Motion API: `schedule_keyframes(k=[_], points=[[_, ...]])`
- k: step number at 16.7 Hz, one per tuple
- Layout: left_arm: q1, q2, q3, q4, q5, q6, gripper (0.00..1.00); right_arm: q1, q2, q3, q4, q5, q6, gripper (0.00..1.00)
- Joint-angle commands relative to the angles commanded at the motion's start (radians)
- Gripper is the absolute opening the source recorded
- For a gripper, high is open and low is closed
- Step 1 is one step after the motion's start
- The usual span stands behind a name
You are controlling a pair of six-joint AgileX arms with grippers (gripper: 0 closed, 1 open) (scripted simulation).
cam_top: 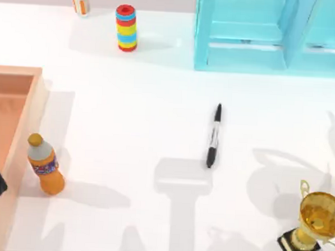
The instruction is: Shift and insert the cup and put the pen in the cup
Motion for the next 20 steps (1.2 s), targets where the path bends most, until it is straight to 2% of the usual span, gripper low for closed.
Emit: schedule_keyframes(k=[4, 8, 20], points=[[0.005, 0.032, 0.032, -0.03, 0.0, 0.006, 1.0, 0.0, 0.0, 0.0, 0.0, 0.0, 0.0, 1.0], [0.03, 0.222, 0.217, -0.189, 0.0, 0.037, 1.0, 0.0, 0.0, 0.0, 0.0, 0.0, 0.0, 1.0], [0.15, 1.348, 1.091, -0.973, 0.002, 0.179, 1.0, 0.0, 0.0, 0.0, 0.0, 0.0, 0.0, 1.0]])
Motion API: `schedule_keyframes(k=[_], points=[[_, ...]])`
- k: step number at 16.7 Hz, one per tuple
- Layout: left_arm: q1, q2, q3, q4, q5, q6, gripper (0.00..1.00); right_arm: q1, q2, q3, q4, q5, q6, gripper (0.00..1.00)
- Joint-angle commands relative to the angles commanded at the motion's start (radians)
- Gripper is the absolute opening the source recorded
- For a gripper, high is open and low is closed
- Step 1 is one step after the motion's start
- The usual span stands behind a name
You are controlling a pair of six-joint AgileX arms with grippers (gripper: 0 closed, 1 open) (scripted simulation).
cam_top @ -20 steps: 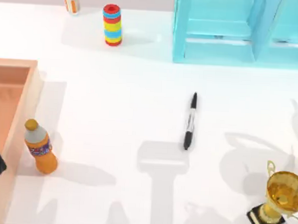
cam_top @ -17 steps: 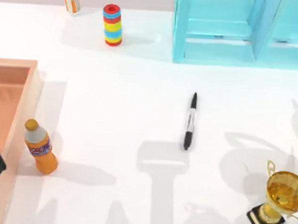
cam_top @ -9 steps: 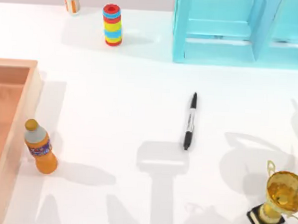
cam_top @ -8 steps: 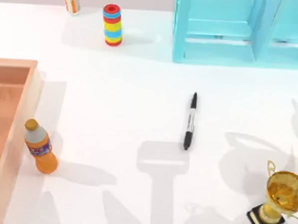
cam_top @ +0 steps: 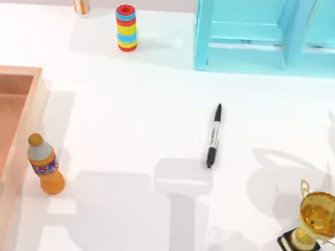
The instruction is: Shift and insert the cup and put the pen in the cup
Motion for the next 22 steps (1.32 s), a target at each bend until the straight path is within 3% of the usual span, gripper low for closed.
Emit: schedule_keyframes(k=[5, 9, 15, 22], points=[[0.038, 0.314, 0.274, -0.224, -0.001, 0.042, 1.0, 0.0, 0.0, 0.0, 0.0, 0.0, 0.0, 1.0], [0.051, 0.41, 0.367, -0.294, -0.002, 0.055, 1.0, 0.0, 0.0, 0.0, 0.0, 0.0, 0.0, 1.0], [0.047, 0.41, 0.35, -0.278, -0.002, 0.054, 1.0, 0.0, 0.0, 0.0, 0.0, 0.0, 0.0, 1.0], [0.052, 0.474, 0.168, -0.031, -0.002, 0.057, 1.0, 0.0, 0.0, 0.0, 0.0, 0.0, 0.0, 1.0]])
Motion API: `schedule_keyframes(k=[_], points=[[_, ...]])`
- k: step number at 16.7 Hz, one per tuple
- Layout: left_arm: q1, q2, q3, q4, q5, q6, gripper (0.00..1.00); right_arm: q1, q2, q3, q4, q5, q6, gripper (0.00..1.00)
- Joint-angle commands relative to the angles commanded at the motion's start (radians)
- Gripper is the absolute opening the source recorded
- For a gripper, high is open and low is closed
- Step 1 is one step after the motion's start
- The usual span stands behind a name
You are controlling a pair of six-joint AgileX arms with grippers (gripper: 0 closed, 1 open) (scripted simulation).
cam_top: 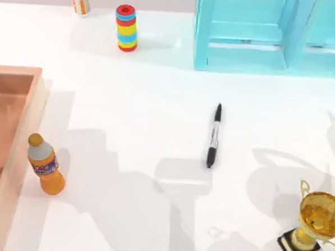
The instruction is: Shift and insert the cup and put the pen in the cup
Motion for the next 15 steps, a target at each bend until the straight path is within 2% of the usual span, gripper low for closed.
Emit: schedule_keyframes(k=[4, 8, 15], points=[[0.003, 0.031, -0.085, 0.116, 0.0, 0.003, 1.0, 0.0, 0.0, 0.0, 0.0, 0.0, 0.0, 1.0], [0.003, 0.032, -0.091, 0.123, 0.0, 0.003, 1.0, 0.0, 0.0, 0.0, 0.0, 0.0, 0.0, 1.0], [0.003, 0.032, -0.091, 0.123, 0.0, 0.003, 0.47, 0.0, 0.0, 0.0, 0.0, 0.0, 0.0, 1.0]])
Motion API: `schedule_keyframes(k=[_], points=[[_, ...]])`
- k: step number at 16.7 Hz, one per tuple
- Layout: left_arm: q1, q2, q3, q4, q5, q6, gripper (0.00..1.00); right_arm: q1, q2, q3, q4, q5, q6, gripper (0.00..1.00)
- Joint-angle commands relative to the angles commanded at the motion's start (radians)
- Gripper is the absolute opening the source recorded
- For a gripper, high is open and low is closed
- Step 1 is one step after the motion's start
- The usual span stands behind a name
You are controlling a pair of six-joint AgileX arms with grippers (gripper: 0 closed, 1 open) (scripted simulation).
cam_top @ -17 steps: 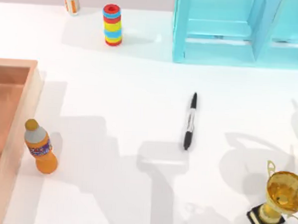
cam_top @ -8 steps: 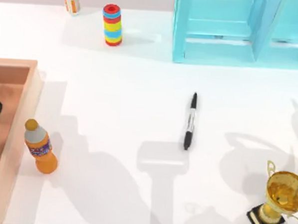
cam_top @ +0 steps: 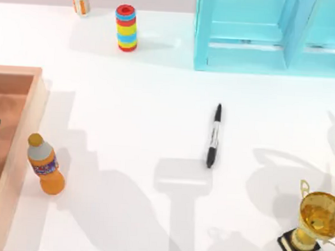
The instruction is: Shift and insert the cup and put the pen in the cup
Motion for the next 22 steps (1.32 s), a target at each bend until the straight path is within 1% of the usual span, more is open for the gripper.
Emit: schedule_keyframes(k=[6, 7, 17, 20, 22], points=[[0.0, 0.0, 0.0, 0.0, 0.0, 0.0, 0.02, 0.0, 0.0, 0.0, 0.0, 0.0, 0.0, 1.0], [0.0, 0.0, 0.0, 0.0, 0.0, 0.0, 0.0, 0.0, 0.0, 0.0, 0.0, 0.0, 0.0, 1.0], [0.001, -0.005, 0.014, 0.001, -0.001, -0.011, 0.0, 0.0, 0.0, 0.0, 0.0, 0.0, 0.0, 1.0], [-0.014, -0.015, 0.101, -0.024, -0.006, -0.083, 0.0, 0.0, 0.0, 0.0, 0.0, 0.0, 0.0, 1.0], [-0.052, -0.02, 0.182, -0.087, -0.009, -0.152, 0.0, 0.0, 0.0, 0.0, 0.0, 0.0, 0.0, 1.0]])
